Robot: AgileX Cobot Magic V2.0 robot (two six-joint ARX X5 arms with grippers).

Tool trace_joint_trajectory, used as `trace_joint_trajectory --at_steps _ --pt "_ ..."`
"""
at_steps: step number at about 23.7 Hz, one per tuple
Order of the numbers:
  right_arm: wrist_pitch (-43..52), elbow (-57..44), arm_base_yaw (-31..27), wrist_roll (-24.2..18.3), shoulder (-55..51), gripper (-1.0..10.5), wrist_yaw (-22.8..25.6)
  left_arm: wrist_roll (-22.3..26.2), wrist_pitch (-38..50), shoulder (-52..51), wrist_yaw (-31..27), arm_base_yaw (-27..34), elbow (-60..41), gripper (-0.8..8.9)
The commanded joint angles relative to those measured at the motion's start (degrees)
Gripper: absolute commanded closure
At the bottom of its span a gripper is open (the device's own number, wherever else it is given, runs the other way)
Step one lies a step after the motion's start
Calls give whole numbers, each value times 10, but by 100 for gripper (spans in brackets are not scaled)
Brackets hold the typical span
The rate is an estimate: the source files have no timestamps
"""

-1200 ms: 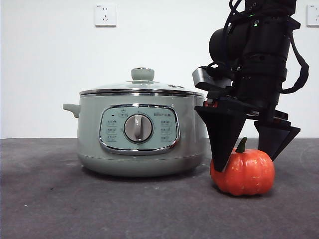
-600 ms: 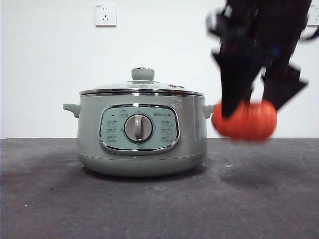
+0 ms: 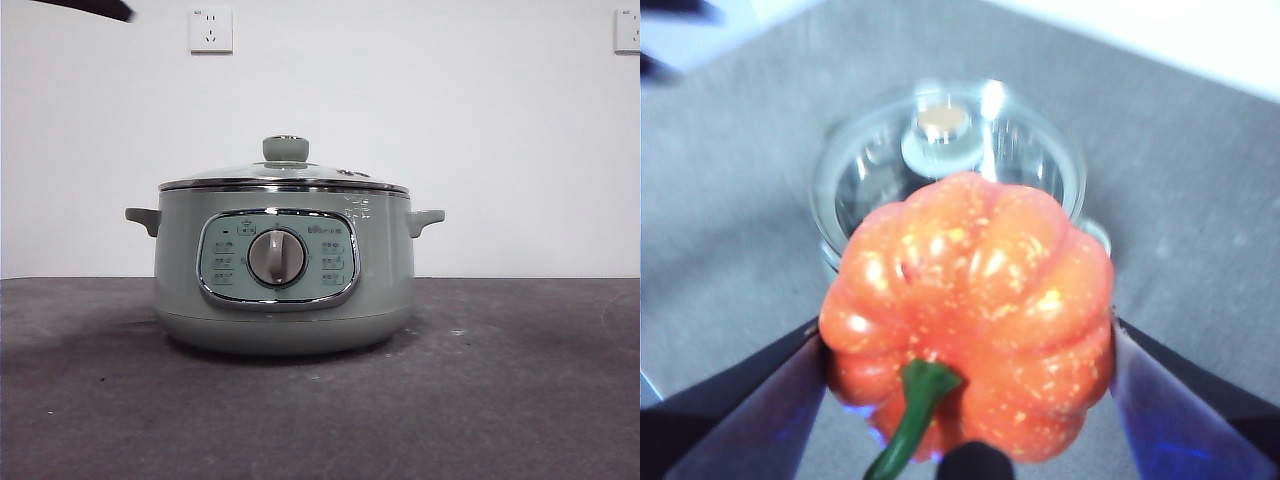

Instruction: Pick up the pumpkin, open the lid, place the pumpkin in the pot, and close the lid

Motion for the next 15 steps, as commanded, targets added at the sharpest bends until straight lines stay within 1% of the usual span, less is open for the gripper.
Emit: trace_joint_trajectory --at_steps 1,3,7,11,15 --pt "2 0 0 10 -13 955 0 5 20 57 -27 -23 26 68" --pt "2 0 0 10 -22 955 -1 11 36 116 -43 -39 57 68" --pt "2 0 0 14 -23 955 -1 19 59 189 -44 -49 92 68" --pt "3 0 0 14 -23 955 -1 19 89 245 -47 -58 106 68" --pt "2 0 0 14 -23 955 0 20 116 284 -65 -62 108 68"
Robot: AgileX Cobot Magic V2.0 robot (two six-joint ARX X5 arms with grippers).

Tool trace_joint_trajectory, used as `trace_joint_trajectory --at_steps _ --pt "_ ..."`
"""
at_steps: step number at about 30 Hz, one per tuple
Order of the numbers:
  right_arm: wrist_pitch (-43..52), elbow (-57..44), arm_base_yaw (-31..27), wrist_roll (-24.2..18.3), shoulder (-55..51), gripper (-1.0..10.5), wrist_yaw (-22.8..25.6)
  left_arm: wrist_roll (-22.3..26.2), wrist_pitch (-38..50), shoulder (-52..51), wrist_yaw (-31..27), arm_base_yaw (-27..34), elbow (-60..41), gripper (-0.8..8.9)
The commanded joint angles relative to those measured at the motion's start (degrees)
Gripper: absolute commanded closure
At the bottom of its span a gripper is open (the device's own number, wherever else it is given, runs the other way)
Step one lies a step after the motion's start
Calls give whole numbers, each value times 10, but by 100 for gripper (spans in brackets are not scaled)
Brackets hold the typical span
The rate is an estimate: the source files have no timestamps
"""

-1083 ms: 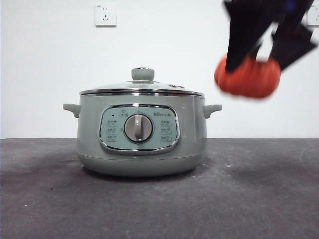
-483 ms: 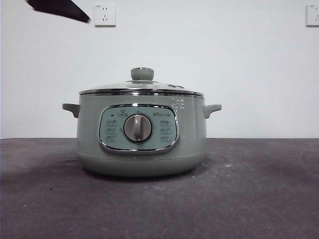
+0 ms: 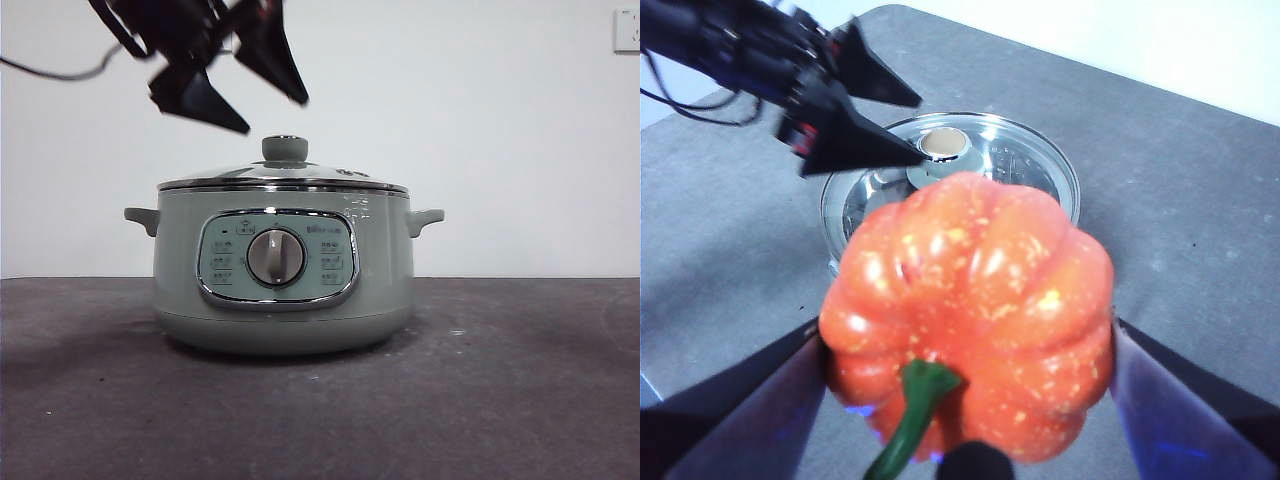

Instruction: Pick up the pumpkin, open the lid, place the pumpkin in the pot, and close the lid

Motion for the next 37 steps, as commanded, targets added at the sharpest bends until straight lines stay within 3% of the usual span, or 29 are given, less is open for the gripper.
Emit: trace_joint_trajectory --at_steps 1,10,16,28,37 --pt "3 0 1 7 0 955 0 8 18 19 -7 -3 2 68" --pt "3 0 1 7 0 955 0 10 57 53 -28 -12 2 75" --pt "3 0 1 7 0 955 1 10 50 59 -29 -18 2 255" --pt "3 0 0 5 1 955 4 5 57 58 -28 -21 2 824" --pt "3 0 1 5 2 954 3 5 52 54 -27 -22 2 822"
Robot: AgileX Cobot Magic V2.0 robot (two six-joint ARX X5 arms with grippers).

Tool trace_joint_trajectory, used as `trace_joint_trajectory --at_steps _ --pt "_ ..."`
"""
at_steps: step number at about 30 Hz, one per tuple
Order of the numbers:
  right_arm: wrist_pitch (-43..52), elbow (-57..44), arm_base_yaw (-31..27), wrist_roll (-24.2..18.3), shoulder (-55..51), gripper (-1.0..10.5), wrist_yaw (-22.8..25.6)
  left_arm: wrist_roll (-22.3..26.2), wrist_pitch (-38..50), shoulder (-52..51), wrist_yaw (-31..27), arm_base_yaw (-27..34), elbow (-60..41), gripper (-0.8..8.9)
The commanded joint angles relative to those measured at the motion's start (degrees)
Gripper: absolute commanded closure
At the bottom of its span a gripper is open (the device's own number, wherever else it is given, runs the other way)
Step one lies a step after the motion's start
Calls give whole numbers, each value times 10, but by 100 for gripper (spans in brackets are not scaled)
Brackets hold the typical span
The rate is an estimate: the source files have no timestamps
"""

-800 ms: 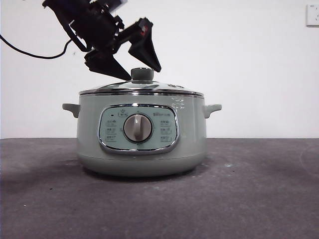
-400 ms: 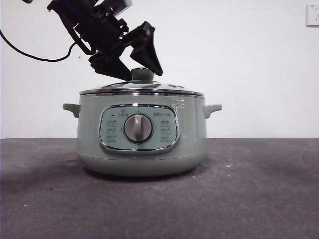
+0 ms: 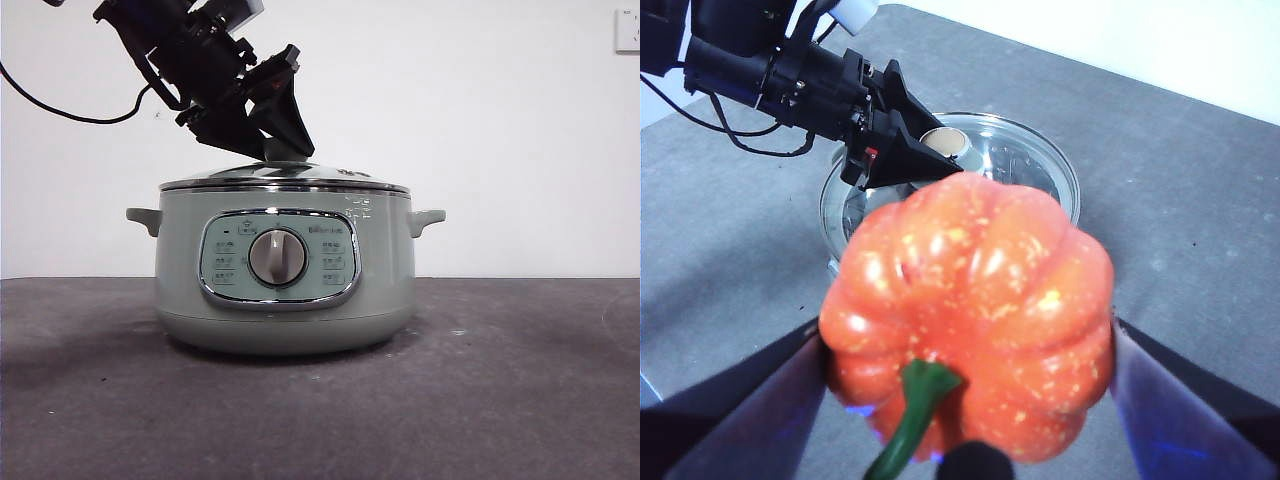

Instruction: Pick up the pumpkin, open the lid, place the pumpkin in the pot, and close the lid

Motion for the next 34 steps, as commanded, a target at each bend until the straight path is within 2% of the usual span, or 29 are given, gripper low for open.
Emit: trace_joint_trajectory --at_steps 1,14,21,26,29,34 --pt "3 0 0 4 1 954 2 -1 -4 -2 5 -2 1 822" --pt "3 0 0 6 25 955 2 -1 -16 -63 -12 3 20 822" --pt "48 0 0 6 70 956 1 0 -68 -139 -26 26 20 822" --pt "156 0 1 21 162 958 -3 0 -169 -269 -26 70 20 822" --pt "232 9 16 21 234 958 -32 0 -224 -339 -29 90 20 822" --pt "242 78 34 19 350 958 -32 3 -287 -408 -57 100 20 822"
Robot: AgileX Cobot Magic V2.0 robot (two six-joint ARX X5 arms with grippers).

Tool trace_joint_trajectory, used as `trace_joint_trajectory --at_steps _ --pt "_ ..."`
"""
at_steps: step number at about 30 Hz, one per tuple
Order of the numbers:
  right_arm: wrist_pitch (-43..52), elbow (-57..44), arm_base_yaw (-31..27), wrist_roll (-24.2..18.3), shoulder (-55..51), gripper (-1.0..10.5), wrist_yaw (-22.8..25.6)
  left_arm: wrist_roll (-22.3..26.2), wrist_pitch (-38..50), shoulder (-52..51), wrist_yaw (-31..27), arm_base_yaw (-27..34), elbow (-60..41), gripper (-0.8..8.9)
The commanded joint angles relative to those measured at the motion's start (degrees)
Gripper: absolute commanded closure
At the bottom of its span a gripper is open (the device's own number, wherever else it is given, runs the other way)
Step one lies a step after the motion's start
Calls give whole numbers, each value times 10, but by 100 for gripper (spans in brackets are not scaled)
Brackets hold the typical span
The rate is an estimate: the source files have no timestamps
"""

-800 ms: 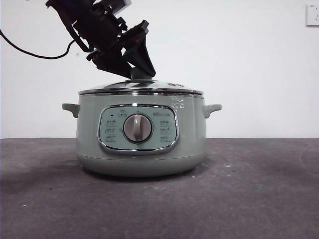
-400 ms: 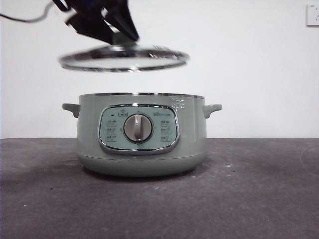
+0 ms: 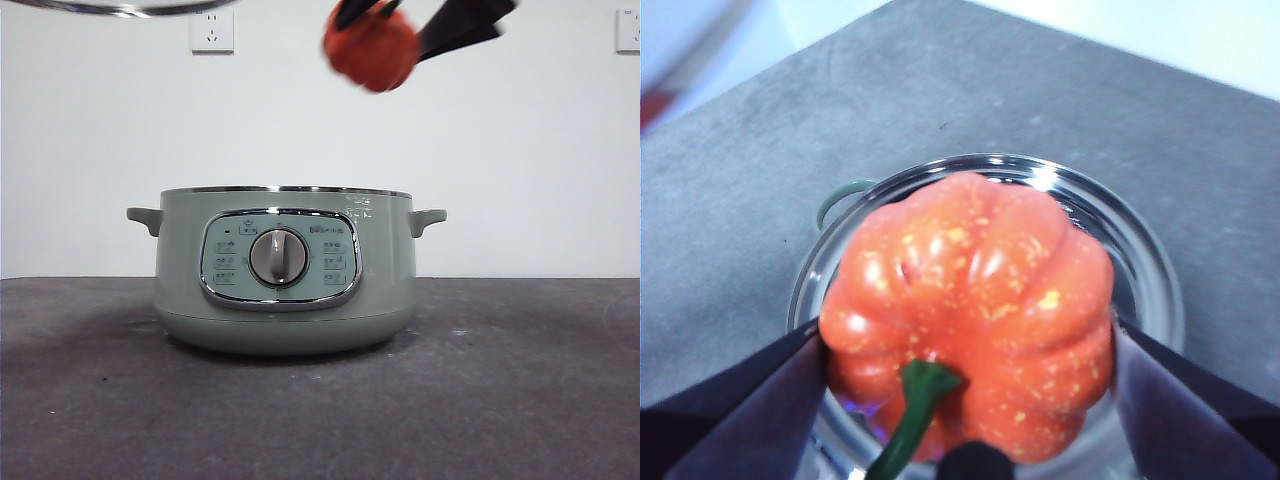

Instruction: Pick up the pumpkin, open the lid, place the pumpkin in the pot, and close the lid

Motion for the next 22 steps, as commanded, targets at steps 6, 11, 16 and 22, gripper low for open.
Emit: trace_joint_trajectory --at_steps 6,11,16,22 --pt "5 118 15 2 168 958 0 4 -31 -76 -2 3 12 822" --pt "5 161 29 -9 248 958 1 2 -47 -100 -1 3 12 822" --pt "5 165 49 -57 314 958 42 0 -65 -109 0 3 12 822" --pt "-17 165 52 -68 352 958 71 0 -69 -109 1 3 12 822"
